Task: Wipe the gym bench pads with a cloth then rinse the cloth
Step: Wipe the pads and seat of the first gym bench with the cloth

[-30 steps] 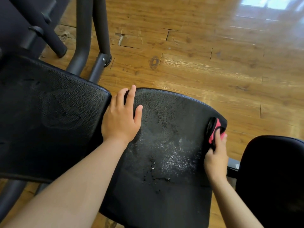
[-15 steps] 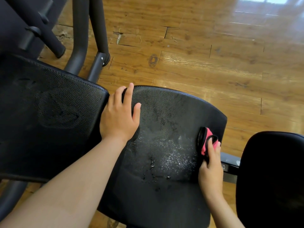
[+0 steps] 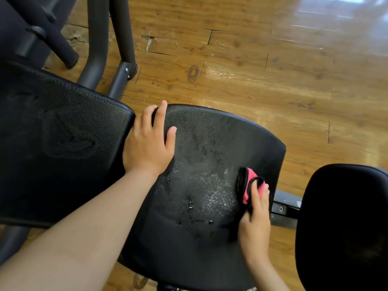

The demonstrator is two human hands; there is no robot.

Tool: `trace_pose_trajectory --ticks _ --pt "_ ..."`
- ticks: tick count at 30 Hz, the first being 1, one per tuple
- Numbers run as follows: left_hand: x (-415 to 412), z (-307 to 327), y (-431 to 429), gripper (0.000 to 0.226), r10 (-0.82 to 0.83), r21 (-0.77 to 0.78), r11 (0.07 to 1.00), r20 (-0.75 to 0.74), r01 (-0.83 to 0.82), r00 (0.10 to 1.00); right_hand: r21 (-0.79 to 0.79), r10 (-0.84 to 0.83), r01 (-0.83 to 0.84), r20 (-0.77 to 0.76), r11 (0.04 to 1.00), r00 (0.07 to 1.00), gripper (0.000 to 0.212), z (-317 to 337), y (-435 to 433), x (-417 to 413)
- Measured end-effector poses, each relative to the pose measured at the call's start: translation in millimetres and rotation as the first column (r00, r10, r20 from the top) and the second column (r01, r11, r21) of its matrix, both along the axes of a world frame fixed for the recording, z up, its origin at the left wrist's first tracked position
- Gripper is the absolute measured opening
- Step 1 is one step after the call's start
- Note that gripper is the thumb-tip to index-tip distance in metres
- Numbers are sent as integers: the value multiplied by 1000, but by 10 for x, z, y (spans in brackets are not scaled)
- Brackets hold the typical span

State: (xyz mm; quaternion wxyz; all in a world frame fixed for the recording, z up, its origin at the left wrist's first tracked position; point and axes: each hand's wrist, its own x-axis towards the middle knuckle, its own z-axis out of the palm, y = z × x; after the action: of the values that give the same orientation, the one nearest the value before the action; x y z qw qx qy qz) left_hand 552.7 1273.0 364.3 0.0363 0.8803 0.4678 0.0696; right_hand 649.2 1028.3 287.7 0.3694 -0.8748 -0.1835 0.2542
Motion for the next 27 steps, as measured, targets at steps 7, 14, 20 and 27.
trace_pose_trajectory --ticks 7,14,20,27 --pt "1 -2 0 59 -4 8 1000 5 4 1000 -16 -26 26 -30 1000 999 89 -52 271 407" --pt "-2 2 -3 59 -4 9 1000 3 4 1000 18 9 -10 31 1000 999 95 53 82 -109" --pt "-1 -7 -3 57 -5 10 1000 5 5 1000 21 42 -44 82 999 996 90 6 347 257" --pt "4 5 -5 57 4 8 1000 -8 -4 1000 58 27 -30 38 998 999 94 154 161 -166"
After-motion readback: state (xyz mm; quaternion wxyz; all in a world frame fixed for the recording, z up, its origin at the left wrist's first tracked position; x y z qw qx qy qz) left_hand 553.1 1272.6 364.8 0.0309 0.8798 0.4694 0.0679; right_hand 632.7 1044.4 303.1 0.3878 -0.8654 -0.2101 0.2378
